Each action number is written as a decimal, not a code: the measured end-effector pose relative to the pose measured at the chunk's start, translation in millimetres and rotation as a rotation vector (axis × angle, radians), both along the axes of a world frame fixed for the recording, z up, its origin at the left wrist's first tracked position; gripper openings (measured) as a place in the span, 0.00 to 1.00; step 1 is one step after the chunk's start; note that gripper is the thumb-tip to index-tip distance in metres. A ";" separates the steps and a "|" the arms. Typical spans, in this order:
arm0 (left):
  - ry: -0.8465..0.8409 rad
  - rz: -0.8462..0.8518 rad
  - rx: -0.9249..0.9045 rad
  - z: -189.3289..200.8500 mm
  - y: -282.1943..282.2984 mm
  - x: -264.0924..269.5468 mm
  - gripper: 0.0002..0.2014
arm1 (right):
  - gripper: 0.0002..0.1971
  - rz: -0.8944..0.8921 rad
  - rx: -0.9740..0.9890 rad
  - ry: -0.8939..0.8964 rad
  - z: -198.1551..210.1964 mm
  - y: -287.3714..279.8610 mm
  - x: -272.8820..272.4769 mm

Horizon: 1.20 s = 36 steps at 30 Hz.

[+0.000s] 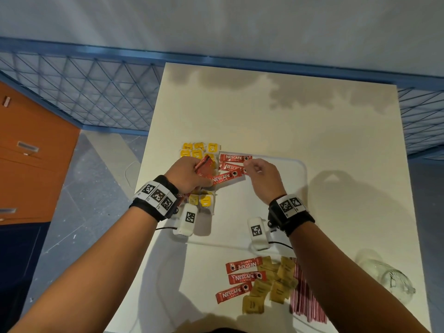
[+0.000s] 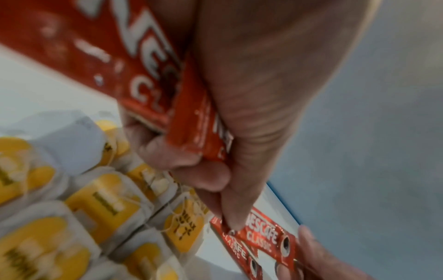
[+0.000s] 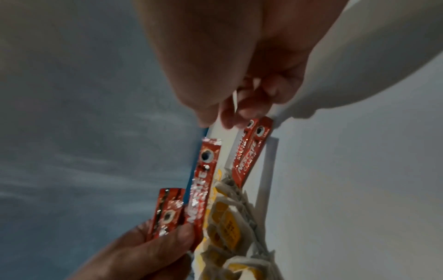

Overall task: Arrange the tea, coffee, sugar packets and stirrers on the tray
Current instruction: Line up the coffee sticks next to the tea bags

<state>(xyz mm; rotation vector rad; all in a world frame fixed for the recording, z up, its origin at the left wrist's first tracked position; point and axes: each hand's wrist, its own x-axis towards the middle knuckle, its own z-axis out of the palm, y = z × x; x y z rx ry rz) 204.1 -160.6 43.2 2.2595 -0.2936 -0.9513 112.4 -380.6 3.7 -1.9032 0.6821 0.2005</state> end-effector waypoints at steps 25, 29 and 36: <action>0.644 0.607 -0.541 -15.1 -4.6 -20.4 0.05 | 0.03 -0.148 -0.182 0.048 -23.3 12.5 -14.7; 0.619 0.609 -0.561 -16.1 -3.2 -29.3 0.06 | 0.03 -0.136 -0.231 0.040 -25.9 12.9 -14.6; 0.484 0.524 -0.538 -11.3 -7.2 -39.5 0.11 | 0.09 -0.111 -0.217 0.043 -20.1 14.1 -15.0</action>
